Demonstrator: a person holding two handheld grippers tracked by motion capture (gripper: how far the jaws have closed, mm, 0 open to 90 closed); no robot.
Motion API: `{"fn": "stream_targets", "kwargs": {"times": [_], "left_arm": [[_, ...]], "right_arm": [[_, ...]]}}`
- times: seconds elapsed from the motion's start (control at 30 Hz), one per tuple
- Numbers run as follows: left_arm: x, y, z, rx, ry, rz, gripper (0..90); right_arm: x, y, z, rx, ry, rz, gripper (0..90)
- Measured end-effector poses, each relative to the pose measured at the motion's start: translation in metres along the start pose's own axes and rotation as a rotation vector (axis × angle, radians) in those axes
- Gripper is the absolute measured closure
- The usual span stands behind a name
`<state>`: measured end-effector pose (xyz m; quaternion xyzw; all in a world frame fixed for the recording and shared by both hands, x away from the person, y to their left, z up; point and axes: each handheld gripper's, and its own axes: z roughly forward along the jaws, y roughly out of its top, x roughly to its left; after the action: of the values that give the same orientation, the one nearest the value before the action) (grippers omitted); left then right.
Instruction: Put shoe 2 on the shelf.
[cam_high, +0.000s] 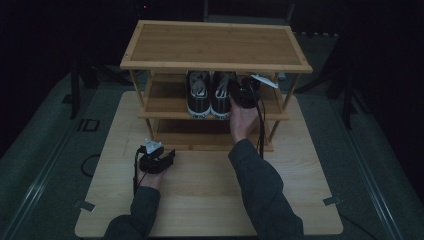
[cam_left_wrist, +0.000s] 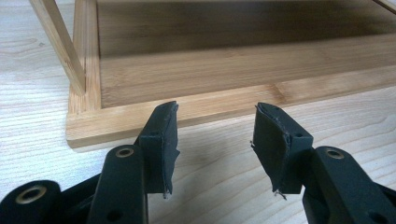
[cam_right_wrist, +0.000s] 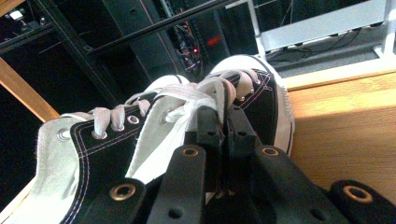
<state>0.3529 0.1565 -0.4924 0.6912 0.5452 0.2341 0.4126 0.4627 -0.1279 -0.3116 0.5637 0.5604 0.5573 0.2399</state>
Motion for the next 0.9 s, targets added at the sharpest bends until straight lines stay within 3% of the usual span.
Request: {"fn": "stream_targets", "kwargs": {"times": [0.43, 0.53, 0.57, 0.6, 0.9], "left_arm": [[-0.001, 0.000, 0.000, 0.002, 0.000, 0.001, 50.7], [0.000, 0.000, 0.000, 0.003, 0.000, 0.003, 50.7], [-0.001, 0.000, 0.000, 0.004, -0.001, 0.002, 50.7], [-0.001, 0.000, 0.000, 0.005, -0.001, 0.003, 50.7], [-0.002, 0.000, 0.001, 0.004, -0.002, 0.005, 50.7]], "right_arm": [[-0.006, 0.002, 0.002, 0.032, 0.047, -0.022, 81.2], [-0.009, 0.002, 0.003, 0.029, 0.047, -0.024, 72.4], [-0.009, 0.001, 0.003, 0.021, 0.049, -0.035, 70.8], [-0.011, 0.000, 0.001, 0.015, 0.057, -0.076, 68.5], [-0.002, -0.004, -0.018, 0.025, 0.111, -0.095, 60.1]]}}
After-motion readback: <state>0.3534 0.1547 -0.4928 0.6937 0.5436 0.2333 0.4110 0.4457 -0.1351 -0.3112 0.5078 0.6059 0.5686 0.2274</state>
